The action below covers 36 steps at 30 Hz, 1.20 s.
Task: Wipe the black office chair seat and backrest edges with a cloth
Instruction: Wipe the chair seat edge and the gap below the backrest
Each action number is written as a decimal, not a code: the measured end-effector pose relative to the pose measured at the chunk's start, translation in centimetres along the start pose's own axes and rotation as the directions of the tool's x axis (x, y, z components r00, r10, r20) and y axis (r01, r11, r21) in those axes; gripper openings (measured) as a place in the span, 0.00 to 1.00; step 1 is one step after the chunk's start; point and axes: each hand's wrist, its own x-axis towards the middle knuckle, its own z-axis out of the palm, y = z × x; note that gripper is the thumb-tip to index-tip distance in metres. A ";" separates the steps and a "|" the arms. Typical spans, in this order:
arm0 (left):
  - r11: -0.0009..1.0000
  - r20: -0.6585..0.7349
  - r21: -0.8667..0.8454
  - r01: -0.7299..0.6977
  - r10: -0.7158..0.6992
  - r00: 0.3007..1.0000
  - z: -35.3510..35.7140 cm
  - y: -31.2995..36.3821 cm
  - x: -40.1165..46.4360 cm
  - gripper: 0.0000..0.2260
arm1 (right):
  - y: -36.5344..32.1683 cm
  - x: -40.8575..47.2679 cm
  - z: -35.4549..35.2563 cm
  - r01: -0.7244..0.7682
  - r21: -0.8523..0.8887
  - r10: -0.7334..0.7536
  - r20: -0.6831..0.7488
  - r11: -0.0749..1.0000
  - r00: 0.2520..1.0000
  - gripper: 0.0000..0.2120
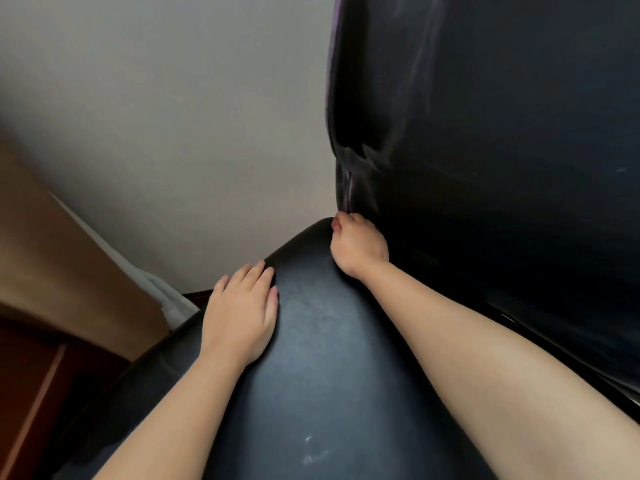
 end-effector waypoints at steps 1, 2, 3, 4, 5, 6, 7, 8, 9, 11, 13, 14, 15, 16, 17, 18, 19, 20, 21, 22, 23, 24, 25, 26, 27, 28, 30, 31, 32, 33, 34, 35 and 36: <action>1.000 -0.010 -0.015 0.020 -0.020 1.000 -0.1 -0.5 0.1 0.27 | -0.3 0.6 0.1 0.026 0.002 -0.026 0.012 1.000 1.000 0.15; 0.999 -0.022 -0.032 0.037 -0.038 0.999 -0.1 -1.0 0.3 0.27 | -0.6 1.2 0.3 0.046 0.006 -0.046 0.021 0.999 0.999 0.15; 0.998 -0.031 -0.050 0.050 -0.051 0.998 -0.2 -1.4 0.4 0.27 | -1.1 1.7 0.4 0.067 0.010 -0.067 0.030 0.998 0.997 0.15; 0.996 -0.039 -0.067 0.059 -0.062 0.997 -0.2 -1.8 0.4 0.27 | -1.5 2.2 0.6 0.092 0.010 -0.092 0.043 0.996 0.995 0.16; 0.994 -0.050 -0.084 0.070 -0.074 0.996 -0.4 -2.1 0.3 0.27 | -2.1 2.5 0.8 0.122 0.004 -0.122 0.062 0.992 0.991 0.16; 0.991 -0.062 -0.101 0.086 -0.093 0.994 -0.5 -2.4 0.2 0.28 | -2.6 2.7 1.0 0.154 -0.008 -0.153 0.084 0.988 0.985 0.17; 0.987 -0.064 -0.116 0.112 -0.120 0.991 -0.6 -2.7 0.1 0.28 | -3.1 2.8 1.1 0.182 -0.019 -0.179 0.102 0.983 0.978 0.17; 0.979 -0.054 -0.134 0.151 -0.160 0.986 -0.8 -2.9 -0.2 0.27 | -3.5 2.7 1.3 0.207 -0.030 -0.202 0.114 0.978 0.973 0.17; 0.969 -0.036 -0.152 0.197 -0.204 0.978 -1.0 -3.1 -0.4 0.25 | -3.8 2.5 1.4 0.228 -0.036 -0.223 0.123 0.973 0.967 0.17; 0.942 -0.026 -0.188 0.277 -0.286 0.958 -1.3 -3.7 -0.9 0.20 | -4.6 1.7 1.8 0.270 -0.033 -0.263 0.142 0.962 0.954 0.16; 0.917 -0.023 -0.217 0.334 -0.347 0.938 -1.8 -4.5 -1.9 0.21 | -5.9 0.3 2.3 0.320 -0.024 -0.312 0.155 0.947 0.937 0.15; 0.909 -0.026 -0.227 0.351 -0.366 0.930 -2.1 -5.0 -2.6 0.22 | -6.7 -0.6 2.7 0.345 -0.019 -0.338 0.155 0.939 0.928 0.15; 0.902 -0.033 -0.233 0.364 -0.382 0.924 -2.4 -5.4 -3.5 0.22 | -7.5 -1.5 3.0 0.366 -0.011 -0.360 0.153 0.930 0.920 0.15; 0.894 -0.036 -0.239 0.380 -0.399 0.916 -2.6 -6.0 -4.4 0.23 | -8.4 -2.5 3.4 0.386 0.001 -0.381 0.152 0.923 0.912 0.14; 0.882 -0.029 -0.244 0.403 -0.422 0.906 -3.0 -6.5 -5.2 0.23 | -9.3 -3.6 3.8 0.404 0.013 -0.401 0.154 0.915 0.903 0.14; 0.868 -0.018 -0.252 0.429 -0.447 0.894 -3.4 -7.1 -6.0 0.23 | -10.2 -4.7 4.2 0.422 0.026 -0.421 0.157 0.906 0.893 0.14; 0.854 -0.005 -0.259 0.451 -0.468 0.884 -3.7 -7.7 -6.8 0.23 | -11.1 -5.7 4.6 0.439 0.037 -0.439 0.161 0.898 0.884 0.15; 0.843 0.005 -0.268 0.467 -0.484 0.875 -4.1 -8.2 -7.7 0.23 | -12.0 -6.7 4.9 0.455 0.045 -0.456 0.163 0.889 0.875 0.15; 0.832 0.014 -0.278 0.480 -0.496 0.868 -4.4 -8.8 -8.7 0.22 | -12.9 -7.7 5.3 0.470 0.049 -0.471 0.165 0.881 0.866 0.15; 0.820 0.021 -0.290 0.493 -0.509 0.860 -4.7 -9.4 -9.7 0.22 | -13.7 -8.7 5.7 0.482 0.052 -0.483 0.166 0.875 0.859 0.15; 0.801 0.031 -0.306 0.514 -0.531 0.847 -5.1 -10.0 -10.7 0.21 | -14.6 -9.5 6.0 0.488 0.058 -0.490 0.166 0.871 0.856 0.15; 0.777 0.046 -0.325 0.539 -0.557 0.830 -5.3 -10.6 -11.8 0.21 | -15.4 -10.3 6.4 0.490 0.064 -0.494 0.167 0.869 0.854 0.15; 0.751 0.065 -0.348 0.562 -0.578 0.813 -5.5 -11.1 -12.8 0.21 | -16.1 -11.0 6.7 0.494 0.068 -0.498 0.168 0.867 0.851 0.15; 0.725 0.086 -0.378 0.576 -0.592 0.801 -5.7 -11.6 -13.6 0.21 | -16.8 -11.7 7.0 0.502 0.072 -0.507 0.170 0.862 0.845 0.15; 0.697 0.106 -0.414 0.585 -0.602 0.792 -6.0 -12.0 -14.4 0.21 | -17.6 -12.5 7.4 0.515 0.077 -0.521 0.173 0.853 0.836 0.15; 0.667 0.125 -0.453 0.591 -0.609 0.783 -6.1 -12.4 -15.1 0.21 | -18.3 -13.3 7.8 0.533 0.080 -0.538 0.175 0.842 0.824 0.15; 0.610 0.153 -0.516 0.601 -0.624 0.766 -6.2 -13.3 -16.4 0.21 | -19.7 -14.7 8.5 0.569 0.082 -0.574 0.180 0.818 0.799 0.15; 0.589 0.157 -0.536 0.605 -0.634 0.757 -6.0 -13.8 -17.1 0.21 | -20.3 -15.4 8.9 0.585 0.087 -0.590 0.178 0.806 0.787 0.15; 0.569 0.159 -0.551 0.610 -0.647 0.746 -5.8 -14.3 -17.7 0.21 | -20.8 -16.1 9.1 0.602 0.091 -0.608 0.177 0.793 0.774 0.15; 0.548 0.164 -0.566 0.616 -0.658 0.735 -5.7 -14.8 -18.1 0.21 | -21.2 -16.6 9.3 0.620 0.090 -0.625 0.174 0.779 0.761 0.15; 0.530 0.169 -0.579 0.620 -0.665 0.727 -5.5 -15.1 -18.5 0.22 | -21.6 -16.9 9.5 0.639 0.084 -0.643 0.171 0.764 0.747 0.15; 0.517 0.173 -0.590 0.620 -0.669 0.723 -5.5 -15.3 -18.8 0.22 | -22.0 -17.2 9.8 0.660 0.074 -0.662 0.167 0.747 0.731 0.15; 0.509 0.176 -0.598 0.619 -0.670 0.721 -5.5 -15.5 -19.0 0.22 | -22.4 -17.5 10.1 0.680 0.068 -0.681 0.163 0.730 0.714 0.14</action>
